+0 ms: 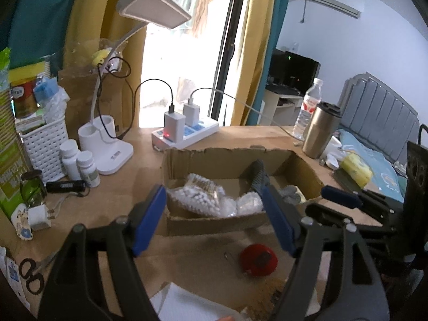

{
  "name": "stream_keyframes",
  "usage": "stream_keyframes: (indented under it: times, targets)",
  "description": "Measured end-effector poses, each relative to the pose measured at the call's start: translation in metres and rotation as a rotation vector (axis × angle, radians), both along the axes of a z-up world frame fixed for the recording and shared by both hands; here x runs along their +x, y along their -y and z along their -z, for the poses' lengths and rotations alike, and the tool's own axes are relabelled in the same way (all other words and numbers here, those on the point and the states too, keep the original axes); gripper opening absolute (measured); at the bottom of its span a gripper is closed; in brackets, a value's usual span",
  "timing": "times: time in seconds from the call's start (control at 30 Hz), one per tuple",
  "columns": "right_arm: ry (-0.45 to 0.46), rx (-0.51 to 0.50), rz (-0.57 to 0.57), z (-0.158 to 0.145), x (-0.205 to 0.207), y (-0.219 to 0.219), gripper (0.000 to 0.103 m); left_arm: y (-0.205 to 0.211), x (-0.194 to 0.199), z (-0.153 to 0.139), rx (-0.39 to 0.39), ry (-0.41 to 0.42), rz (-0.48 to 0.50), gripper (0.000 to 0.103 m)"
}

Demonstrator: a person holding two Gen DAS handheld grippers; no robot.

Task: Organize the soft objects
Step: 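Move both tools back toward the brown plush toy and red ball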

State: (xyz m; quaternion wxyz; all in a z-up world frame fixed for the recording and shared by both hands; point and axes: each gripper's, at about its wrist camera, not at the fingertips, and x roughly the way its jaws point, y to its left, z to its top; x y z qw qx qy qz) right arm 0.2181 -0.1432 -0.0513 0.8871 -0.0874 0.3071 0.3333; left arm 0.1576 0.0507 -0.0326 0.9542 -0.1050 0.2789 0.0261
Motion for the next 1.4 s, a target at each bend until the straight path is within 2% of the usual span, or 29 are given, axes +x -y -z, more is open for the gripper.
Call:
stream_keyframes:
  times: [0.1,0.33,0.47,0.77,0.9,1.1,1.2,1.4]
  targets:
    - [0.003,-0.001,0.006,0.0,-0.006,0.003,0.057,0.001,-0.006,0.0,-0.001,0.003,0.005,0.076]
    - [0.013,-0.005,0.006,-0.001,-0.021,0.004,0.058,0.001,-0.024,0.001,-0.007,0.01,0.0,0.076]
    - [0.015,-0.008,0.001,0.0,-0.03,0.002,0.063,-0.002,-0.034,0.004,-0.01,0.01,-0.006,0.077]
    - [0.004,-0.014,-0.016,0.007,-0.049,-0.002,0.064,-0.007,-0.054,0.012,-0.025,0.002,-0.021,0.077]
    - [-0.011,-0.01,-0.021,0.012,-0.055,-0.003,0.072,-0.007,-0.063,0.018,-0.026,-0.006,-0.032,0.077]
    - [-0.014,-0.011,-0.019,0.018,-0.064,-0.002,0.072,-0.006,-0.074,0.027,-0.027,-0.013,-0.033,0.079]
    - [-0.021,-0.009,-0.015,0.021,-0.068,-0.001,0.072,-0.004,-0.078,0.031,-0.021,-0.015,-0.023,0.085]
    - [-0.031,-0.019,-0.022,0.029,-0.077,-0.006,0.072,-0.006,-0.09,0.043,-0.003,-0.041,-0.014,0.086]
